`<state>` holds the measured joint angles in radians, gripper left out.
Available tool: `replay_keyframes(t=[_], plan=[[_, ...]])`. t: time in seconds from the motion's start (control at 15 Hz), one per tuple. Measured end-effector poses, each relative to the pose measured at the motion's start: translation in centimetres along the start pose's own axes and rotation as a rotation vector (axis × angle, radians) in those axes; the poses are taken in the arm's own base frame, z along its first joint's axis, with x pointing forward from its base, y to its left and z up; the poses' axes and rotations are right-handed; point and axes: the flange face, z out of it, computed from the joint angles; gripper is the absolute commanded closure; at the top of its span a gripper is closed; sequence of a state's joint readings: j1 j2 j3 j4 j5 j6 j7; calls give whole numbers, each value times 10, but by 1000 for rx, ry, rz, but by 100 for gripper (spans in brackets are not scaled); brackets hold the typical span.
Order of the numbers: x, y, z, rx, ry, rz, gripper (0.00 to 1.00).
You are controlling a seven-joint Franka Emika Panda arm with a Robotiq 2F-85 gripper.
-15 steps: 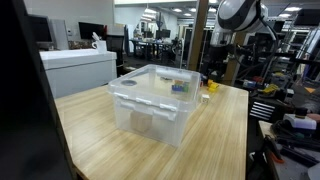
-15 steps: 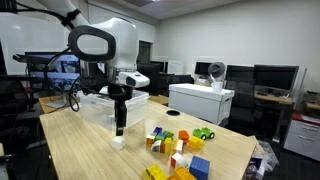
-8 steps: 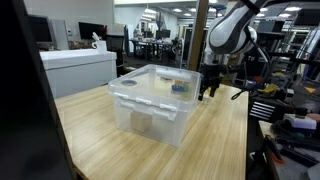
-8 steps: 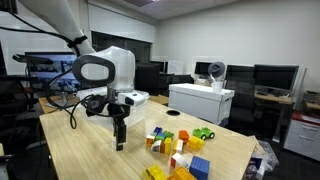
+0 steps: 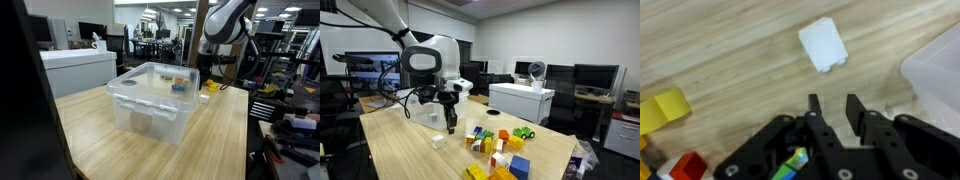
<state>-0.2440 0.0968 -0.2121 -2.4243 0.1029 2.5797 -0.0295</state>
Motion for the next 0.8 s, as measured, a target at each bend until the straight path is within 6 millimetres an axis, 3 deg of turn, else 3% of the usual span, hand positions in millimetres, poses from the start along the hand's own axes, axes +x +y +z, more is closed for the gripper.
replay_keyframes(t=[0.07, 0.13, 0.2, 0.27, 0.33, 0.47, 0.53, 0.6, 0.8], plan=[[9, 2, -20, 8, 29, 16, 53], [15, 4, -38, 10, 49, 32, 56], [19, 8, -69, 9, 49, 67, 34], [18, 8, -69, 9, 44, 68, 32], [-3, 16, -42, -27, -85, 89, 24], [-14, 21, -25, -41, -136, 94, 5], [-30, 26, 1, -56, -203, 97, 0], [-45, 26, 24, -66, -257, 94, 0], [-48, 17, 42, -76, -261, 69, 0]])
